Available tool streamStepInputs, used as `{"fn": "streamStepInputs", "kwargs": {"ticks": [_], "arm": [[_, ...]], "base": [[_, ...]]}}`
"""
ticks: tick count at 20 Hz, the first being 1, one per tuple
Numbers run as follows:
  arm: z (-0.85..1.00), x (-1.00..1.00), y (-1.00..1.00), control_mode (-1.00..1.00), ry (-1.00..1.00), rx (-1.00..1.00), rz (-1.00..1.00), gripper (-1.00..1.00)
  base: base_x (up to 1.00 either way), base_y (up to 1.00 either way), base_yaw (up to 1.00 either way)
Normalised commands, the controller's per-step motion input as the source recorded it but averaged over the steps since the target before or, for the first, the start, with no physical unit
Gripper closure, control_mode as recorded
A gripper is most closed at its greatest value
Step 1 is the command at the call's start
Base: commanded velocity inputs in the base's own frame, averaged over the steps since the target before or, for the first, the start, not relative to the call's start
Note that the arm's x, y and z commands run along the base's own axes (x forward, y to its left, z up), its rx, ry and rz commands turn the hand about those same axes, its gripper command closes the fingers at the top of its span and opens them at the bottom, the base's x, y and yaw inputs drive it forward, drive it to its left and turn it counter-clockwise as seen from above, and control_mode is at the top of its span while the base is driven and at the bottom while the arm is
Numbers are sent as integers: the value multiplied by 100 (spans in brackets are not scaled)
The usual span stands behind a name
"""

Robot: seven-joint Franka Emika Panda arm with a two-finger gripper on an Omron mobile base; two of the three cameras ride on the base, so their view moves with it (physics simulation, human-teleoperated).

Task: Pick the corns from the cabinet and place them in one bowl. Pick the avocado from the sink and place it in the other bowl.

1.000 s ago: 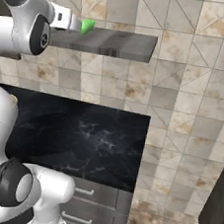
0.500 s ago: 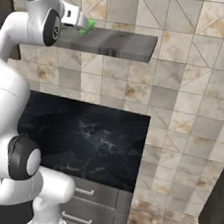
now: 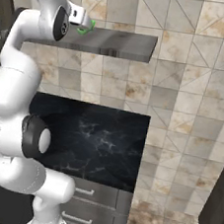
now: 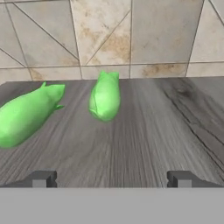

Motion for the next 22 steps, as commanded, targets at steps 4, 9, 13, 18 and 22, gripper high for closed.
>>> {"fn": "streamStepInputs", "kwargs": {"ticks": [4,9,13,18,22], "arm": [[-17,42,8,-100,1,0,-4,-100],[-18,43,8,-100,0,0,0,-100],[-14,43,5,-100,0,0,0,-100],[-5,41,0,-100,0,0,0,-100],[0,39,0,-100,0,0,0,-100]], "base": [[0,0,0],[0,0,0],[0,0,0],[0,0,0],[0,0,0]]}}
